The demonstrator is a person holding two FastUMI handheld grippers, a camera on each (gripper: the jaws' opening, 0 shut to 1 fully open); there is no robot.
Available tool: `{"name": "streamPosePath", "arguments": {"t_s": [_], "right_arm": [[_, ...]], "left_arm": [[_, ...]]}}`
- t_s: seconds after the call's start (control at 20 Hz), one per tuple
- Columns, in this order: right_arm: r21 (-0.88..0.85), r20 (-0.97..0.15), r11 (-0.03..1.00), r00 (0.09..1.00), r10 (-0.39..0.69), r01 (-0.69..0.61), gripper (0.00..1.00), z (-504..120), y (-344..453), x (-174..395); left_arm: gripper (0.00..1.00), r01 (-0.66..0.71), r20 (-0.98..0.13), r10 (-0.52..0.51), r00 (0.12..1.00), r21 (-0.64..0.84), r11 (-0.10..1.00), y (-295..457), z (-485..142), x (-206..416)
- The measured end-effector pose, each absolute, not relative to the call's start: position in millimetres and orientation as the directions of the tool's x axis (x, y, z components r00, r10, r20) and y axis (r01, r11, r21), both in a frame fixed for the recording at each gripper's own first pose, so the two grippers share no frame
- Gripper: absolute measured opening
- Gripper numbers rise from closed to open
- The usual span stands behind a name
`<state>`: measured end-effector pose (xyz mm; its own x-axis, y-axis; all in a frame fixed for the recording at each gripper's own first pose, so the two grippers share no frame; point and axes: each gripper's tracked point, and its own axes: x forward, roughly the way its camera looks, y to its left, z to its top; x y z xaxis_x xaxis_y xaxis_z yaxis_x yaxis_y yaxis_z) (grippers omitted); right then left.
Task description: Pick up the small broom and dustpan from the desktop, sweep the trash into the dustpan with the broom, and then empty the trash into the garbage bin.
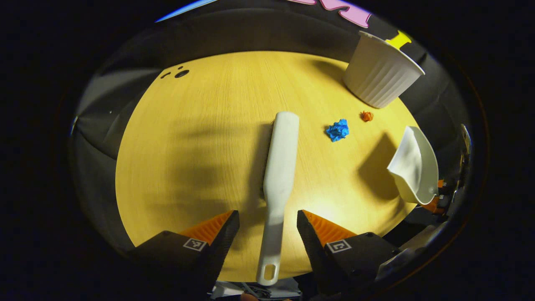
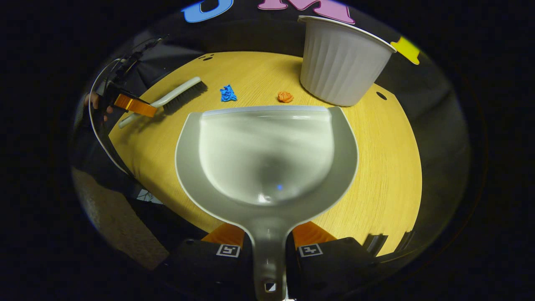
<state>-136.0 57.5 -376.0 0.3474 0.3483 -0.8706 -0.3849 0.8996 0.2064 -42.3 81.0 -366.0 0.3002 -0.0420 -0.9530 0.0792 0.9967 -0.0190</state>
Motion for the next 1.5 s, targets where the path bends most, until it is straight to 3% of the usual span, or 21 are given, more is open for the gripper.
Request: {"name": "streamPosePath", "arguments": {"t_s": [0.35,0.5,0.6,0.75,0.8,0.85,0.9,1.05,1.2,1.5], "right_arm": [[0.216,-0.874,0.904,0.339,0.347,-0.369,0.36,-372,50,-137],[0.205,-0.877,0.899,0.335,0.344,-0.388,0.36,-369,46,-135],[0.195,-0.878,0.895,0.335,0.342,-0.401,0.39,-366,44,-133],[0.188,-0.885,0.889,0.321,0.338,-0.418,0.36,-365,43,-130],[0.185,-0.89,0.885,0.31,0.335,-0.427,0.36,-364,43,-129],[0.18,-0.899,0.882,0.29,0.327,-0.436,0.36,-363,42,-128],[0.175,-0.912,0.877,0.264,0.316,-0.447,0.36,-363,41,-127],[0.152,-0.94,0.854,0.193,0.28,-0.498,0.36,-359,42,-122],[0.138,-0.958,0.824,0.137,0.252,-0.55,0.39,-356,43,-116],[0.178,-0.964,0.81,0.066,0.257,-0.56,0.36,-368,47,-108]], "left_arm": [[0.77,0.111,-0.973,-0.012,0.23,0.014,0.994,72,-396,-31],[0.63,0.138,-0.974,0.028,0.224,0.06,0.989,71,-401,-27],[0.58,0.169,-0.972,0.028,0.234,0.069,0.983,67,-404,-21],[0.49,0.176,-0.974,0.037,0.223,0.077,0.981,65,-401,-20],[0.34,0.184,-0.975,0.042,0.218,0.083,0.979,64,-404,-22],[0.35,0.198,-0.97,0.042,0.238,0.091,0.976,64,-402,-18],[0.29,0.221,-0.967,0.058,0.249,0.115,0.968,68,-401,-15],[0.26,0.295,-0.944,0.078,0.322,0.179,0.939,61,-389,13],[0.25,0.368,-0.94,0.069,0.335,0.198,0.909,43,-381,43],[0.26,0.416,-0.95,0.063,0.307,0.193,0.889,5,-398,67]]}}
